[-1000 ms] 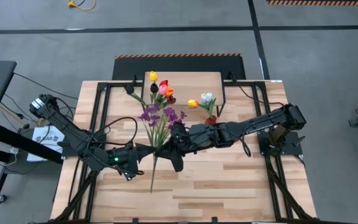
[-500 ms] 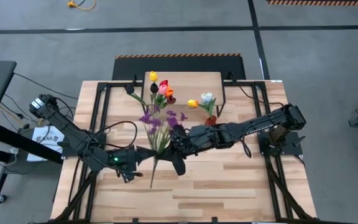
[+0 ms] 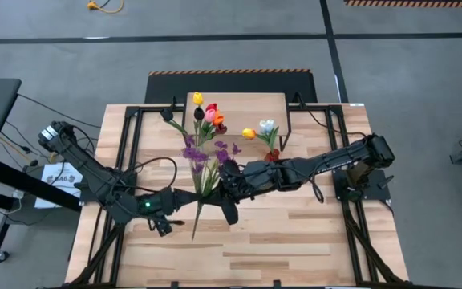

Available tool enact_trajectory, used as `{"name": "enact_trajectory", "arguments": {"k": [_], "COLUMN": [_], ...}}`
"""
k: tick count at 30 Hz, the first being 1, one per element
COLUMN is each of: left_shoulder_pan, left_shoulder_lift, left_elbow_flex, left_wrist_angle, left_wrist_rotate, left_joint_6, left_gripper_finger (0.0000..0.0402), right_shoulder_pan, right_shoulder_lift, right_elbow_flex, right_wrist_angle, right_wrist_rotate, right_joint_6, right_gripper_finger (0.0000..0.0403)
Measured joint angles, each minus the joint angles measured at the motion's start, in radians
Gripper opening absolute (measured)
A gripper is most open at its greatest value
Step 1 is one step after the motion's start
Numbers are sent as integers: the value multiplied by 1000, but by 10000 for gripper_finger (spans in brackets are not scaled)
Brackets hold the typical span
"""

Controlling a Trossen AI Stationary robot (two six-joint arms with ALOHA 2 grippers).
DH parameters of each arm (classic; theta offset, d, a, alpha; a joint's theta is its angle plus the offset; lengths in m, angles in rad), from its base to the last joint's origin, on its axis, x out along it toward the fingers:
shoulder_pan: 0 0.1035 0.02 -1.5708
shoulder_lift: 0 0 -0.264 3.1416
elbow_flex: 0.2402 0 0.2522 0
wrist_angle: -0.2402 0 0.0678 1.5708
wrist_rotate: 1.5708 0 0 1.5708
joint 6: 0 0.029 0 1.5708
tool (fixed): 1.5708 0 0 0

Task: Pick and place flowers into a vace then onto a shelf
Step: Put the purple flowers into the red vase

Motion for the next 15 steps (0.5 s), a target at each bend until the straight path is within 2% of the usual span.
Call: {"name": "enact_trajectory", "arguments": {"k": [4,15], "left_shoulder_pan": [-44,-192], "left_shoulder_lift": [3,3], "left_elbow_flex": [-2,-2], "left_wrist_angle": [-33,-35], "left_wrist_rotate": [-78,-241], "left_joint_6": [-38,-90], "left_gripper_finger": [220,222], "right_shoulder_pan": [4,5], "right_shoulder_lift": [-3,-10], "right_elbow_flex": [2,2], "right_wrist_angle": [2,-17], "right_wrist_rotate": [3,-8], "right_joint_6": [-7,-27], "right_gripper_finger": [3,3]}}
